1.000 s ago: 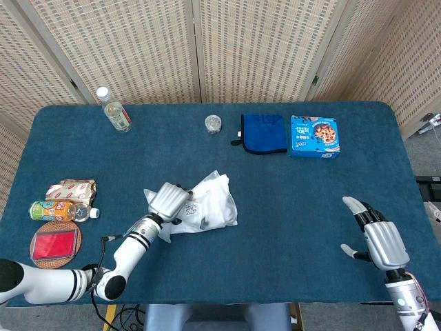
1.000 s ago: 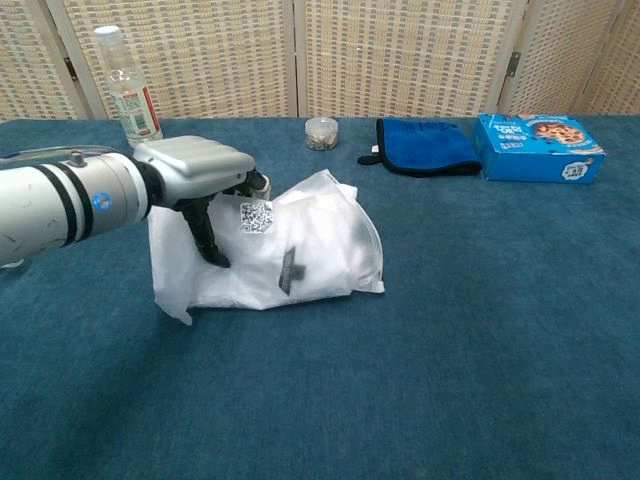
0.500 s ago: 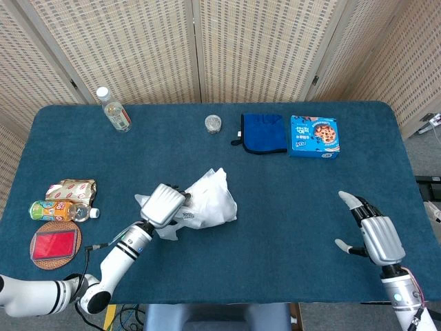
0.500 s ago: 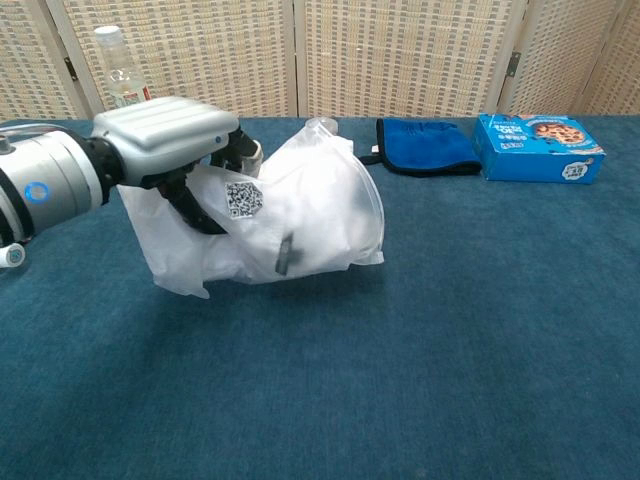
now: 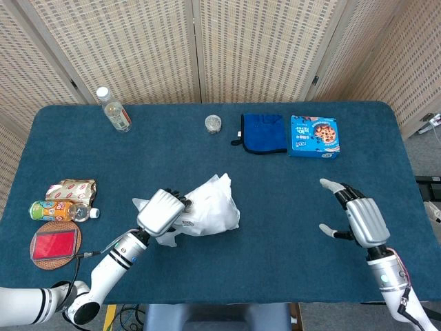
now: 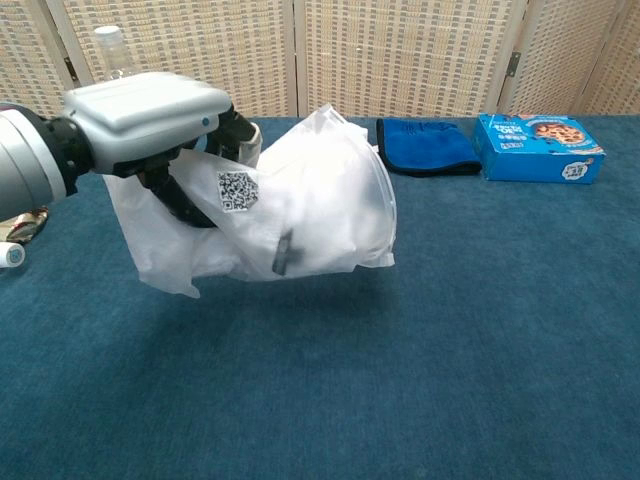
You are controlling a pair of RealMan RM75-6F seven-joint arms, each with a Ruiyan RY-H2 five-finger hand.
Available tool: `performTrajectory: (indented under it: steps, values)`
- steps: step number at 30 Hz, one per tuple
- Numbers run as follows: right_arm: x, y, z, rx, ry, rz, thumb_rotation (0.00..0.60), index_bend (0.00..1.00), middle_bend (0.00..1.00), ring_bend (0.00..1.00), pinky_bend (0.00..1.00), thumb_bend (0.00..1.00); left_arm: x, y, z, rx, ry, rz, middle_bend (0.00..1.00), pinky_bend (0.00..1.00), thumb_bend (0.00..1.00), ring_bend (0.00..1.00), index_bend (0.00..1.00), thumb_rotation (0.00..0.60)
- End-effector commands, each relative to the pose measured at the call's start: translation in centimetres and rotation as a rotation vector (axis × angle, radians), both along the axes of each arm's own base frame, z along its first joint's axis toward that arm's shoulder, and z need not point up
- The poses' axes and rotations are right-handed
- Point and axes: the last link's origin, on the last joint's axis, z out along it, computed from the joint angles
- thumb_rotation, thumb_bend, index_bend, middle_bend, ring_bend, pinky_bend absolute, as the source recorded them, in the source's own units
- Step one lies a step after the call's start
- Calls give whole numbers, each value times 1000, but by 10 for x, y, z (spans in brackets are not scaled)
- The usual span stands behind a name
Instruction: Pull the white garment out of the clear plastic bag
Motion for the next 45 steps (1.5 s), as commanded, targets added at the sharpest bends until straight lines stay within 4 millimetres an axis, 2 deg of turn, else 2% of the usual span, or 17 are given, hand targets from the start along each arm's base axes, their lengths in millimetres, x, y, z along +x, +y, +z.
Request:
performTrajectory:
  steps: [1,14,27,39,45]
  values:
    - [11,-11,-3,14,0,23,600,191,241,207,347,11,5,-3,2,-2,-7,-19,637,619,292,539,535,600]
    - [55,-43,-26,91,-40,131,600,263,194,193,348,0,22,-8,14,-7,-18,-67,637,619,292,539,535,600]
    - [89,-57,-43,132,-66,203,600,282,184,178,345,0,30,-11,19,-11,-31,-84,637,619,291,539,535,600]
    - [104,-65,-51,169,-93,200,600,298,181,174,343,1,34,-17,22,-3,-52,-114,637,621,292,539,535,600]
    - [108,-67,-54,204,-120,187,600,320,181,174,343,40,36,-18,23,9,-50,-137,637,627,292,539,536,600]
